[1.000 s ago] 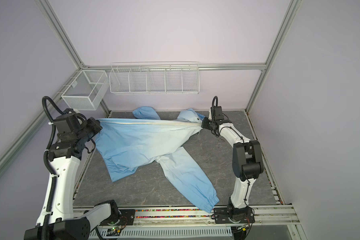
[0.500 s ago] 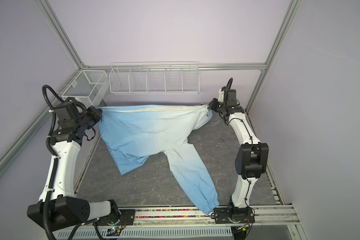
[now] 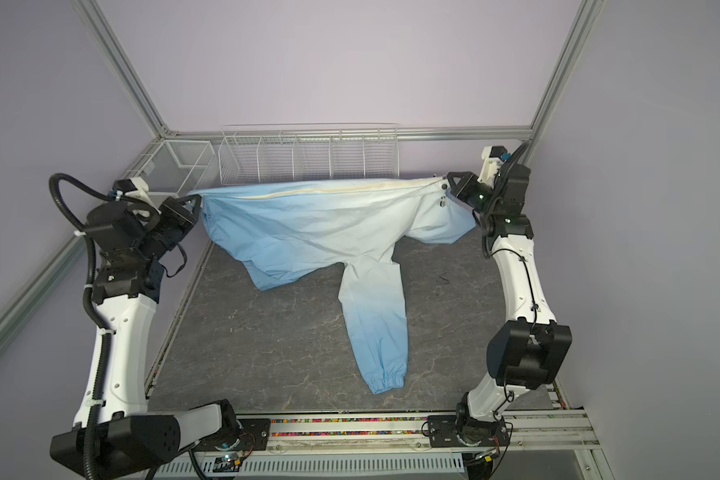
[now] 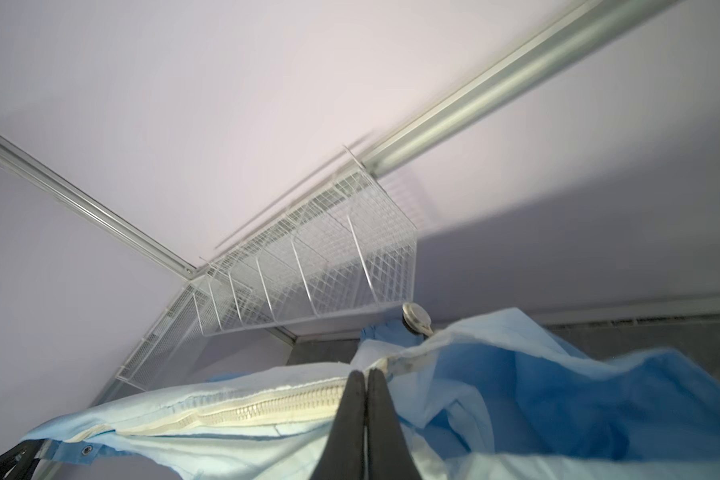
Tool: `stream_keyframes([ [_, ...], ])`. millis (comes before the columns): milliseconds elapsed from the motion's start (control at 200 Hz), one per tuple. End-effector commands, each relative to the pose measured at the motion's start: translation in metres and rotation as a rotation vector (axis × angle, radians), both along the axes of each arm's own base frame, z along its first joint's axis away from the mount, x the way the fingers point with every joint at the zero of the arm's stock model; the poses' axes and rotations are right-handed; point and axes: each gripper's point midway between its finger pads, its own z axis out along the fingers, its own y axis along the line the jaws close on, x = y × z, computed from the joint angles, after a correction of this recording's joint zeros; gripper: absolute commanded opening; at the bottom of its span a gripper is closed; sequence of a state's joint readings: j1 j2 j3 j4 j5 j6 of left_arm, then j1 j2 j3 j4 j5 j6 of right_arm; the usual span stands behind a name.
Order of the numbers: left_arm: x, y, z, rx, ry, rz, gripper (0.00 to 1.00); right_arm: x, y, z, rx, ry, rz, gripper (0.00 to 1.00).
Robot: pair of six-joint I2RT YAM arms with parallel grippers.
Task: Zip up the jacket
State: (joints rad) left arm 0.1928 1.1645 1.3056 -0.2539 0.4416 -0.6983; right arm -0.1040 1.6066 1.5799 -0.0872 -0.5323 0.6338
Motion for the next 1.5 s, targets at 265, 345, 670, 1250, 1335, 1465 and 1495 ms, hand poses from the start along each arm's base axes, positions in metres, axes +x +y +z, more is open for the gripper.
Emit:
stream_keyframes([
  [265, -0.065, 0.001, -0.162, 0.161, 0.439, -0.023, 0.0, -0.089, -0.017, -0.147, -0.121, 0.337, -0.044, 0.07],
  [345, -0.058, 0.001, -0.196, 0.145, 0.514, -0.042, 0.0, -0.082, -0.02, -0.18, -0.109, 0.444, -0.05, 0.07],
  [670, -0.069, 0.042, -0.199, 0.243, 0.588, 0.19, 0.76, -0.093, -0.067, -0.213, -0.228, 0.569, -0.28, 0.8],
  [1250, -0.103, 0.071, -0.07, 0.375, 0.097, 0.462, 0.99, -0.112, -0.113, -0.069, -0.348, 0.145, -0.602, 0.91],
  [1335, -0.101, 0.073, -0.069, 0.395, 0.02, 0.487, 1.0, -0.119, -0.116, -0.047, -0.329, -0.028, -0.653, 0.88],
  [1465, -0.091, 0.071, -0.073, 0.361, -0.13, 0.493, 0.99, -0.12, -0.13, -0.051, -0.327, -0.045, -0.738, 0.88],
  [1495, -0.089, 0.074, -0.08, 0.34, -0.155, 0.515, 0.99, -0.117, -0.133, -0.059, -0.346, -0.034, -0.752, 0.88],
])
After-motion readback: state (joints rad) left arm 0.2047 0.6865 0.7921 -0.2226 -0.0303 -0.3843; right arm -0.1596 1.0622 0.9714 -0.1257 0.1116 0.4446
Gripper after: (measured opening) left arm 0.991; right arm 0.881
